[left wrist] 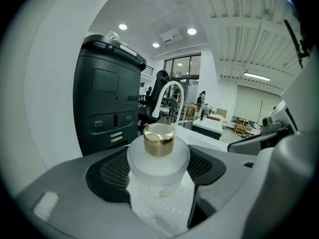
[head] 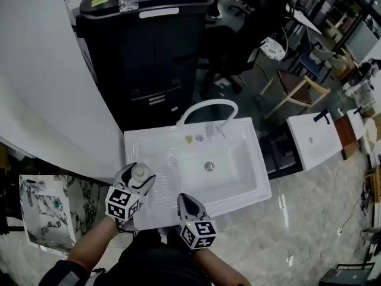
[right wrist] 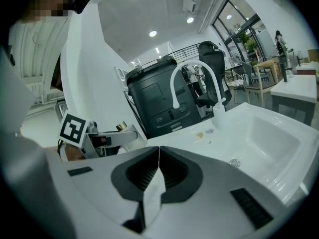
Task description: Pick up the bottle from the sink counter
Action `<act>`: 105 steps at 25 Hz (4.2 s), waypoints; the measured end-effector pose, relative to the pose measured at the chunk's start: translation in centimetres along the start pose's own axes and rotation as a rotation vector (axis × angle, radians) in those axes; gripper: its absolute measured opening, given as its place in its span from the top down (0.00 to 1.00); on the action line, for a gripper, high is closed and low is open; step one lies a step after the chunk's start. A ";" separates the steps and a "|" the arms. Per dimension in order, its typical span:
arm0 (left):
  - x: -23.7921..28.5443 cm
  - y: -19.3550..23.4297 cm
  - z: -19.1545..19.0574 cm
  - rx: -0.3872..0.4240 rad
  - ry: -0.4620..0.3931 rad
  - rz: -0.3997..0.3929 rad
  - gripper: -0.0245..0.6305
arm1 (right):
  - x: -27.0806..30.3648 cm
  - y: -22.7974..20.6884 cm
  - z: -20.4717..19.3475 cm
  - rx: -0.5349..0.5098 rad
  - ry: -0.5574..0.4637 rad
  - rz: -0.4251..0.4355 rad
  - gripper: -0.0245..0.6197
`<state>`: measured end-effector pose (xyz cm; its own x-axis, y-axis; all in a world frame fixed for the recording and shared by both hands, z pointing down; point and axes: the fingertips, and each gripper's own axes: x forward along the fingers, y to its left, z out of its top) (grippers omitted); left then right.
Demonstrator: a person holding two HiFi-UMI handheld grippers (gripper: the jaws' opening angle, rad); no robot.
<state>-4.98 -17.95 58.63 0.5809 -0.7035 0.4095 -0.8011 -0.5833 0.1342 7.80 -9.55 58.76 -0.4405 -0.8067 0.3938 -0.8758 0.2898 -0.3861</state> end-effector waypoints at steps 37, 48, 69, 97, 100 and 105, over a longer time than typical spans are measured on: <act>-7.5 -9.4 1.3 0.072 -0.014 -0.117 0.45 | -2.1 1.5 6.3 -0.109 -0.163 0.020 0.95; -7.4 -8.7 1.3 0.071 -0.020 -0.094 0.45 | -2.3 2.1 7.1 -0.152 -0.205 0.028 0.95; -6.9 -8.0 1.7 0.066 -0.013 -0.095 0.45 | -2.4 3.3 8.2 -0.254 -0.248 0.051 0.95; -6.9 -7.8 1.5 0.056 -0.005 -0.093 0.45 | -2.4 3.8 8.0 -0.270 -0.236 0.062 0.95; -6.9 -7.8 1.3 0.054 -0.002 -0.092 0.45 | -2.4 3.7 8.0 -0.266 -0.235 0.062 0.95; -7.0 -7.8 1.2 0.053 0.000 -0.089 0.45 | -2.4 3.8 8.0 -0.261 -0.233 0.061 0.95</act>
<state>-2.66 -8.97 53.61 0.6496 -0.6480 0.3977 -0.7374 -0.6644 0.1218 7.15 -10.59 49.69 -0.4630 -0.8711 0.1637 -0.8834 0.4385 -0.1650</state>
